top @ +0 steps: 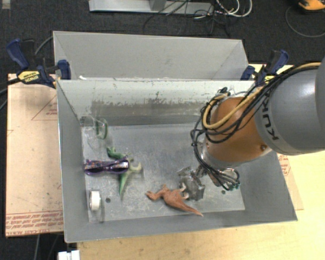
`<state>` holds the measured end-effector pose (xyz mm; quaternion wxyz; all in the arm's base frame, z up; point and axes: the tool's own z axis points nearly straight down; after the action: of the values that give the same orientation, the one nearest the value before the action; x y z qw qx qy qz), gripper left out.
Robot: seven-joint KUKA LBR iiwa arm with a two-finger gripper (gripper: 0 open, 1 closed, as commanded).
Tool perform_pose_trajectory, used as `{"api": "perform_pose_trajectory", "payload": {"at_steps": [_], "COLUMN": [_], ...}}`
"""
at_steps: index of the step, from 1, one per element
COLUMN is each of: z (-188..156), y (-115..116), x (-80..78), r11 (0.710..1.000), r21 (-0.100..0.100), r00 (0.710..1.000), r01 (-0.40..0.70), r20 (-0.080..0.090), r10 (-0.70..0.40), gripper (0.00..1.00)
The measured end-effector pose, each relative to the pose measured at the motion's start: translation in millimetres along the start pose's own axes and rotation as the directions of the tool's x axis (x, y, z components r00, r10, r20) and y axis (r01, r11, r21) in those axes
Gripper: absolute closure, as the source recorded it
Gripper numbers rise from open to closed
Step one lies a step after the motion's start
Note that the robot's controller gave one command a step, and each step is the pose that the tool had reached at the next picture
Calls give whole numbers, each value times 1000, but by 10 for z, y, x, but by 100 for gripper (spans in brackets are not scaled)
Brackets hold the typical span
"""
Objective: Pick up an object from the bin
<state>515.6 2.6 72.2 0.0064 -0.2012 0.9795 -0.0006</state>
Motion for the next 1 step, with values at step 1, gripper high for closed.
{"api": "perform_pose_trajectory", "payload": {"at_steps": [1], "z": [-13], "y": [392], "x": [4], "r11": [999], "r21": [5], "r00": [999], "r01": [43], "r20": [23], "r10": [-43], "gripper": [0]}}
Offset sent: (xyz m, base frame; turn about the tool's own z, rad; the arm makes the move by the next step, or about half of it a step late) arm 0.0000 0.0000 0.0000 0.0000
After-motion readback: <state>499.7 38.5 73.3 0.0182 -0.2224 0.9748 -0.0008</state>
